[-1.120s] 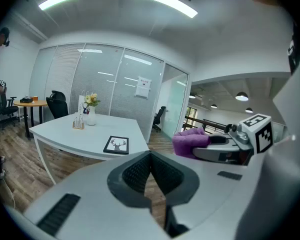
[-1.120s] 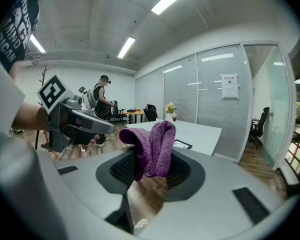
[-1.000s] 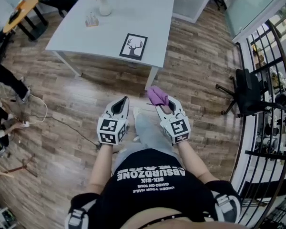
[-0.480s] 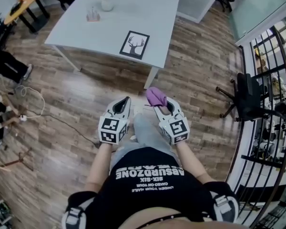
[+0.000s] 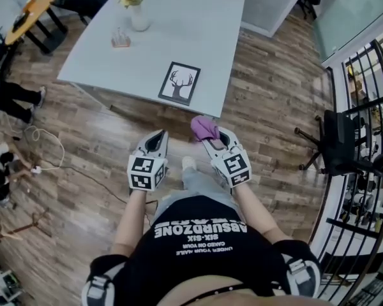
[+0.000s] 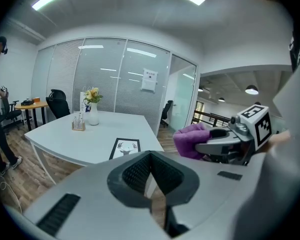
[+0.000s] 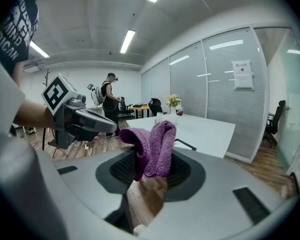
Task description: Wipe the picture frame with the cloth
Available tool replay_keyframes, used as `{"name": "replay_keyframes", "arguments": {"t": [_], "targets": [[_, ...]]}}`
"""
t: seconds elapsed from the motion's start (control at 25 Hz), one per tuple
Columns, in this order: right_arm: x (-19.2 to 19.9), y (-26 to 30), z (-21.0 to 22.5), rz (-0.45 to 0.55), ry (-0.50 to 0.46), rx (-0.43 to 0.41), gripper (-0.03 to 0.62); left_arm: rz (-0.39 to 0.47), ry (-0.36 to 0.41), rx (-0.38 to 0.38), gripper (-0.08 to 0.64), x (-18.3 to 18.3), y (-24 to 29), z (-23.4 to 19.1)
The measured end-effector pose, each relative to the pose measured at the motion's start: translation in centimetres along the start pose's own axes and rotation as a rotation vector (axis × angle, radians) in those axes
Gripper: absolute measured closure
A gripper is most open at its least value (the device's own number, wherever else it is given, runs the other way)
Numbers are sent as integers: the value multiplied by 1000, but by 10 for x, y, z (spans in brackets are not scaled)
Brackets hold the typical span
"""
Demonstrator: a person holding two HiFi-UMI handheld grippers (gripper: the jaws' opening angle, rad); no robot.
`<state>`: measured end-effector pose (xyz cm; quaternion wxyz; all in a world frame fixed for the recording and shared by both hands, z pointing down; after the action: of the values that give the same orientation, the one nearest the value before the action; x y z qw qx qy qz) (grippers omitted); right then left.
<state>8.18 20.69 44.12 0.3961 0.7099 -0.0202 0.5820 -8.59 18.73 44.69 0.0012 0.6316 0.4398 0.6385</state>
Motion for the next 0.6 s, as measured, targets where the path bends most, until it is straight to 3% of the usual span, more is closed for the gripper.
{"name": "replay_keyframes", "arguments": {"t": [0.32,0.6], "targets": [[-15,49,53,-24,-47,-51,453,-18,7,-28,545,-24,57,-17],[-34,95,60,-30,-98,-131,453,-50,-26,-90,545,-24,73,-44]]}}
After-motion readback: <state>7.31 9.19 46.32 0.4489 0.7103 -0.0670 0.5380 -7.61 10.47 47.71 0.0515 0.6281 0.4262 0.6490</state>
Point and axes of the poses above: the fingertips, and each gripper's own axes: y forward along the fingers, z to its right, x out of its underside, the point moved 4 cm from there along -y, backward along the fingers, and after that the axes turned 9 degrees about -z, right-handed, at the moved point
